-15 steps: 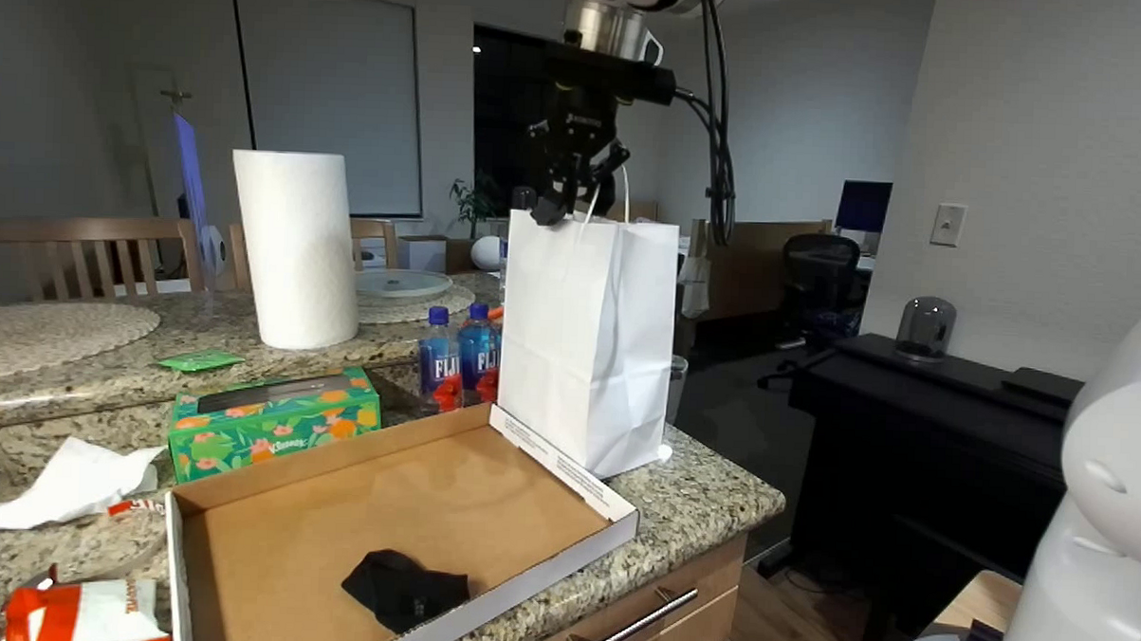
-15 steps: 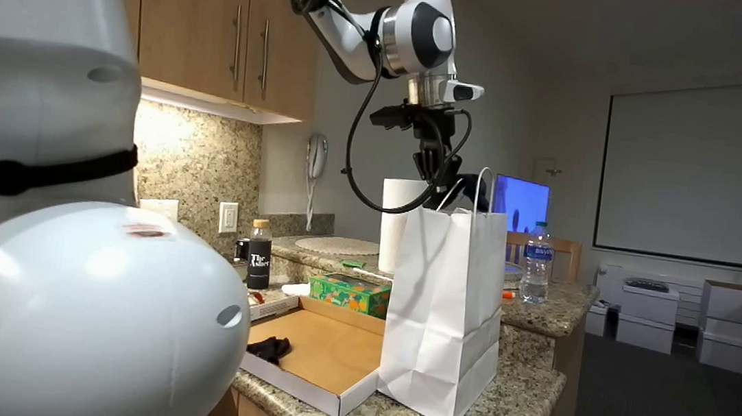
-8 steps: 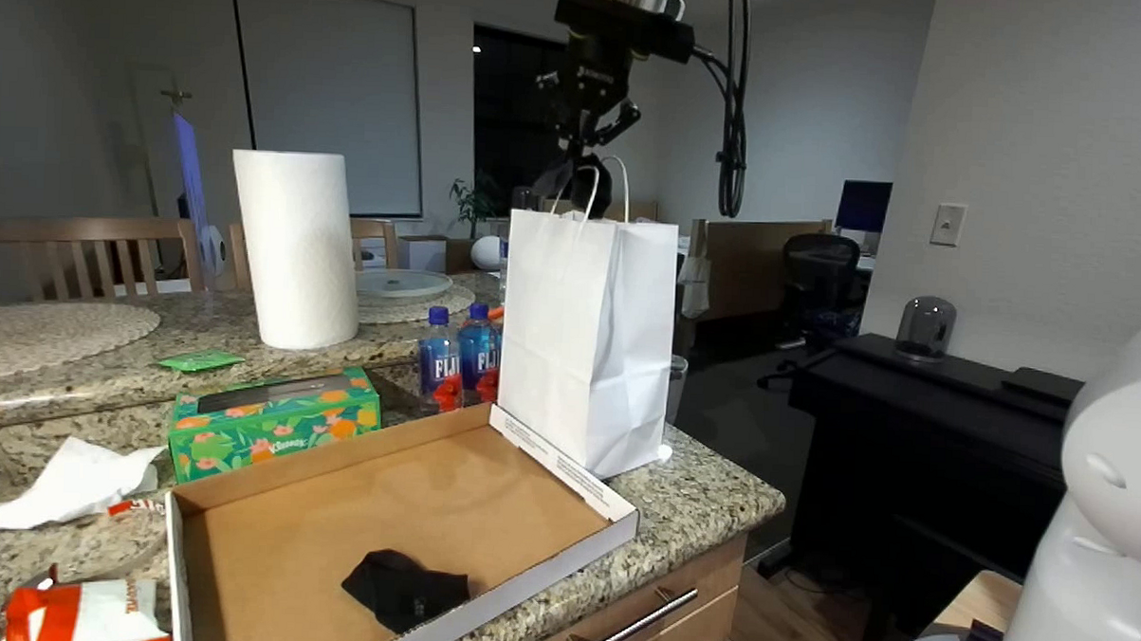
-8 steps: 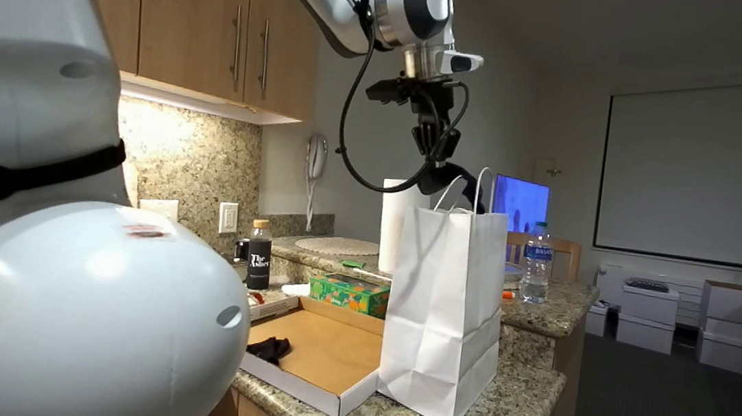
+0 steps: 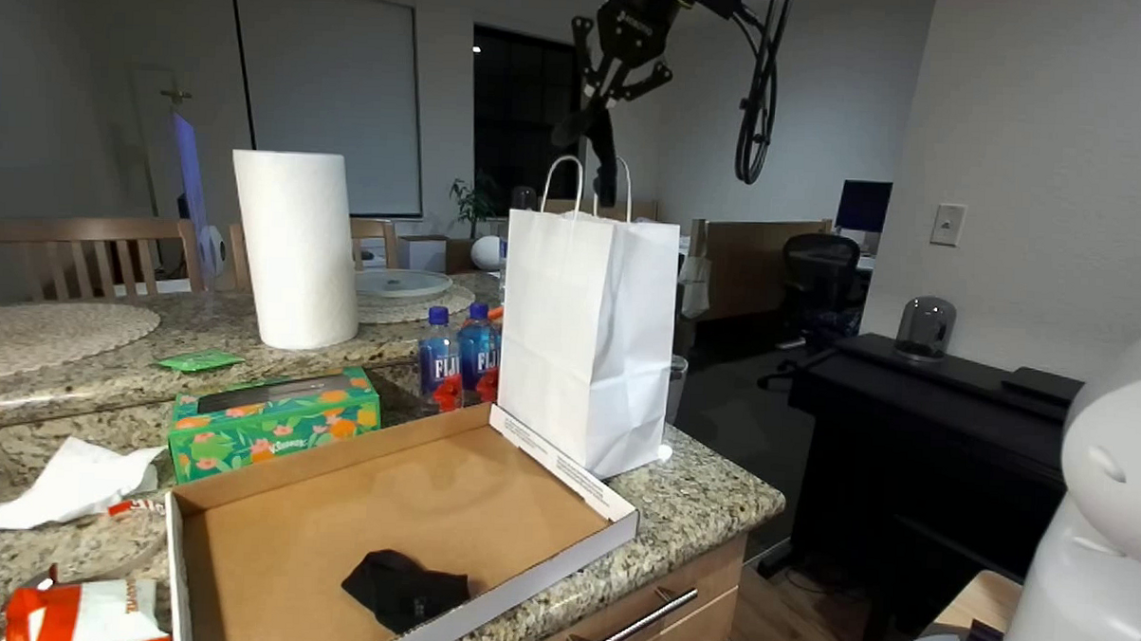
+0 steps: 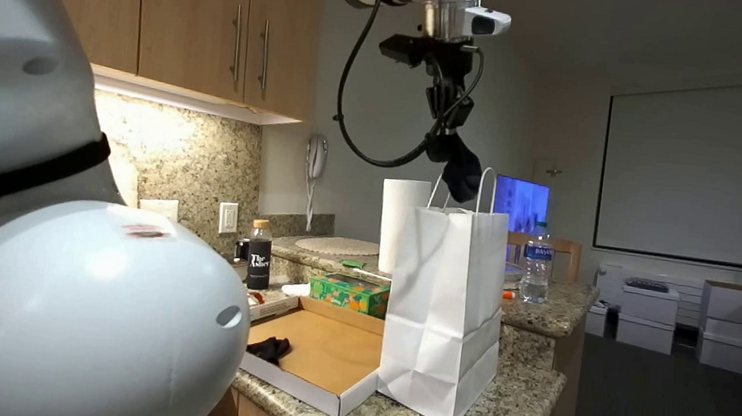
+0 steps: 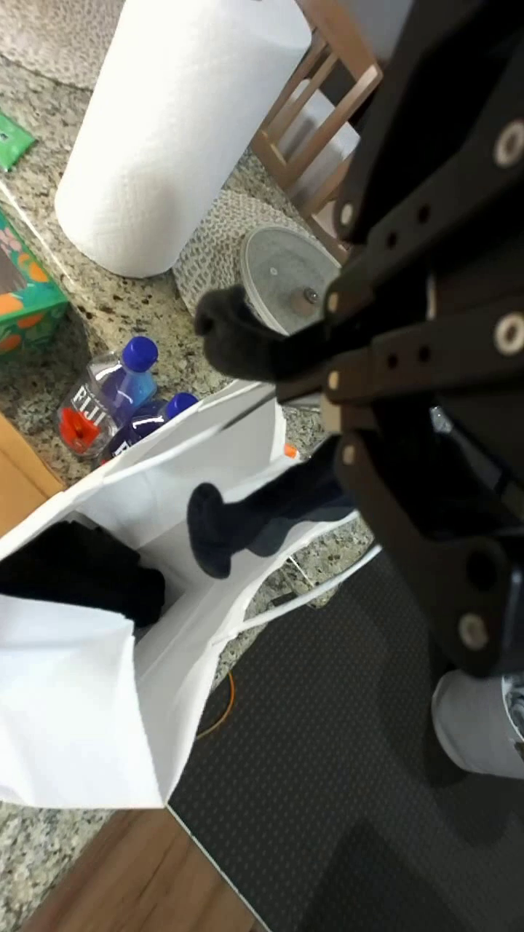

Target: Put the socks in the bag

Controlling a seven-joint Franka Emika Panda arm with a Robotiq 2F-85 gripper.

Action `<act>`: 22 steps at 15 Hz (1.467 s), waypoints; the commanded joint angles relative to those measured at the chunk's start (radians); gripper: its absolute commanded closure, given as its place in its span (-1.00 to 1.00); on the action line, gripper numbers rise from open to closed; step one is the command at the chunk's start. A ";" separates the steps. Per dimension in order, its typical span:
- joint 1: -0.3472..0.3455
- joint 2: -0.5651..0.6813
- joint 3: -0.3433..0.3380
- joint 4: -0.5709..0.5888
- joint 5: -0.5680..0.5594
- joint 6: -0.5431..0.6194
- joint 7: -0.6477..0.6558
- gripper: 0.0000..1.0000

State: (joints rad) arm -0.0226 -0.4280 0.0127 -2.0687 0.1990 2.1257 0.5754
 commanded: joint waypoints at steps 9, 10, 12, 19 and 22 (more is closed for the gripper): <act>-0.005 0.017 -0.056 -0.033 0.169 -0.012 -0.147 0.21; -0.005 0.018 -0.055 -0.034 0.172 -0.012 -0.148 0.10; -0.005 0.021 -0.055 -0.033 0.174 -0.013 -0.148 -0.15; -0.004 0.010 -0.039 -0.014 0.158 -0.038 -0.133 -0.97; 0.014 0.002 -0.005 0.018 0.138 -0.099 -0.140 -1.00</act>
State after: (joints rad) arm -0.0207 -0.4123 -0.0187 -2.0815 0.3388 2.0933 0.4703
